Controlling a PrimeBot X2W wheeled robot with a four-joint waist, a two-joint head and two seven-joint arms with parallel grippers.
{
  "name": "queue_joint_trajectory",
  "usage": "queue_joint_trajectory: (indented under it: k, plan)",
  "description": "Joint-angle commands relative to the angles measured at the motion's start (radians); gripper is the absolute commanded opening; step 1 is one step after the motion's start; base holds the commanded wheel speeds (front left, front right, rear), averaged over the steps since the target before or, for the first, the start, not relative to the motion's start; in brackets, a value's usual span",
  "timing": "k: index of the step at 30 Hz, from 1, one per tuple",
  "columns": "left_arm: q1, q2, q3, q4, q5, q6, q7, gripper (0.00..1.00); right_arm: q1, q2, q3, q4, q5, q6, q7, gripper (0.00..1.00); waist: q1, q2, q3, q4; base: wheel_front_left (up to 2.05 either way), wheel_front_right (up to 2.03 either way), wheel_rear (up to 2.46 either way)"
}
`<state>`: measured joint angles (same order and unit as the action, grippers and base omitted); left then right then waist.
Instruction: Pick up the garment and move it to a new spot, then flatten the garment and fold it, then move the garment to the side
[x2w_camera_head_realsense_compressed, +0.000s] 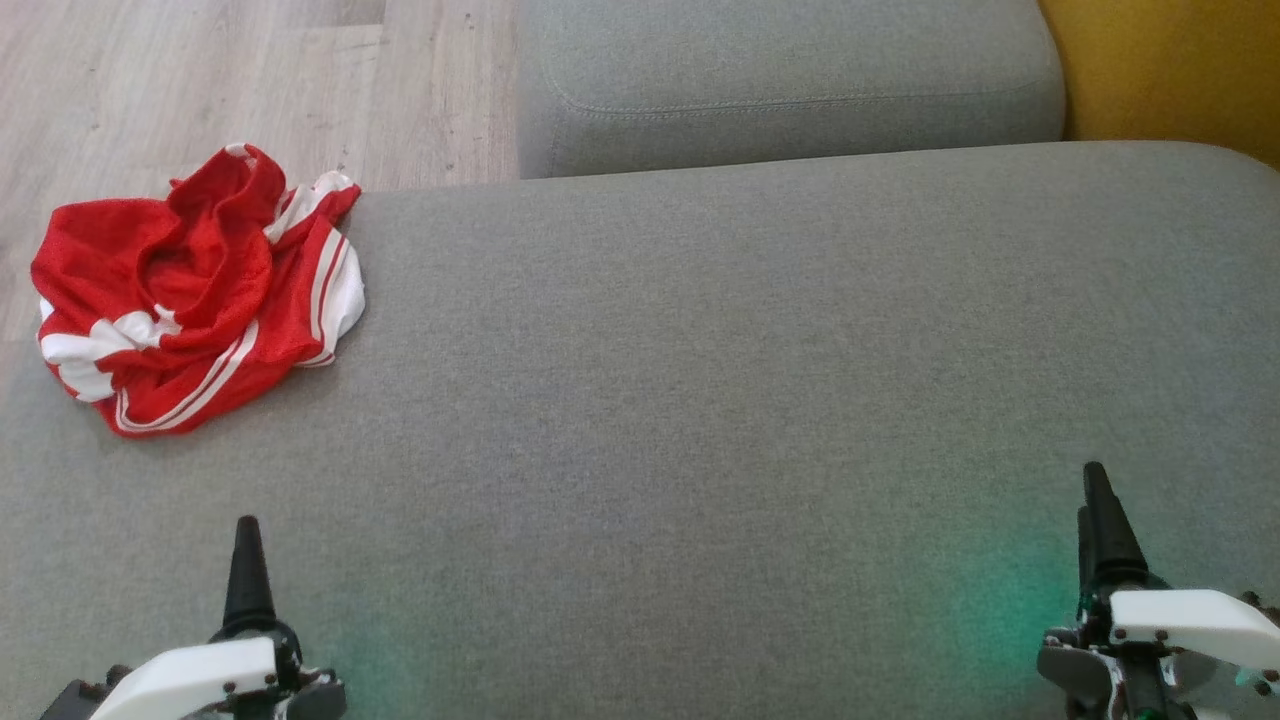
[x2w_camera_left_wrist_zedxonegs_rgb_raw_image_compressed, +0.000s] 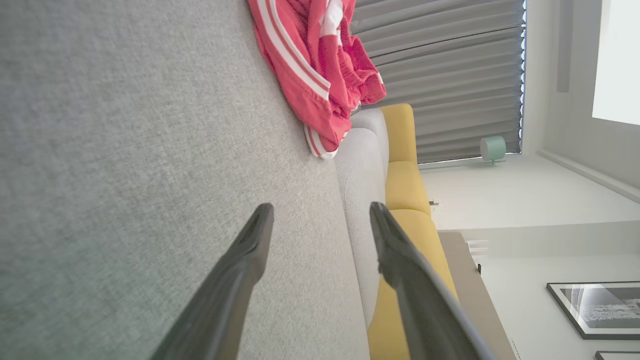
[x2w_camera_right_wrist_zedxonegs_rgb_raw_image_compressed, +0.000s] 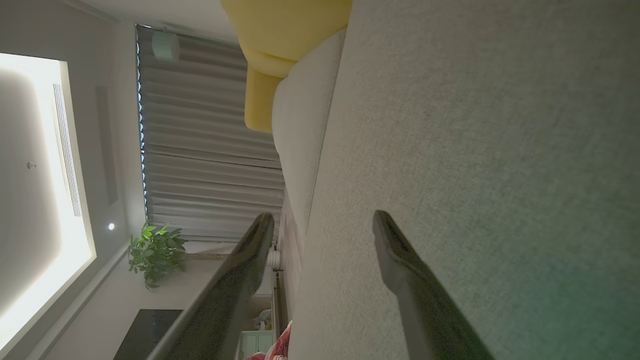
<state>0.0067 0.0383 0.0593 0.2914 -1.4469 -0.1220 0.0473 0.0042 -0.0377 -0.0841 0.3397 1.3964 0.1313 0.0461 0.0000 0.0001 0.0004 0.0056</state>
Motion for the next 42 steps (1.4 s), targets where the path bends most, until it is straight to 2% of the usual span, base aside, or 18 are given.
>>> queue_joint_trajectory:
  k: [1,6,22,36,42]
  plan:
    - [-0.029,0.006,0.0,-0.043,0.031,0.004,-0.011,1.0,-0.049,-0.006,0.012,-0.038,-0.034,0.0,-0.012,1.0,0.0,-0.0001,-0.001,0.001,0.0,0.0,0.0]
    - [-0.024,0.006,-0.01,-0.056,0.108,0.015,-0.026,1.0,-0.05,-0.006,0.027,-0.047,-0.099,0.0,-0.027,1.0,0.0,-0.0001,-0.002,0.003,0.0,0.0,0.0]
    - [-0.014,0.007,-0.051,-0.091,0.345,0.092,-0.074,1.0,-0.051,-0.007,0.081,-0.084,-0.329,0.0,-0.074,1.0,0.0,-0.0001,-0.002,0.007,0.0,0.0,0.0]
    - [-0.008,0.008,-0.086,-0.119,0.556,0.117,-0.115,1.0,-0.057,-0.008,0.129,-0.098,-0.531,0.0,-0.115,1.0,0.0,-0.0001,-0.001,0.014,0.0,0.0,0.0]
    - [-0.003,0.008,-0.094,-0.136,0.634,0.144,-0.133,1.0,-0.057,-0.008,0.142,-0.105,-0.615,0.0,-0.133,1.0,0.0,-0.0001,-0.003,0.017,0.0,0.0,0.0]
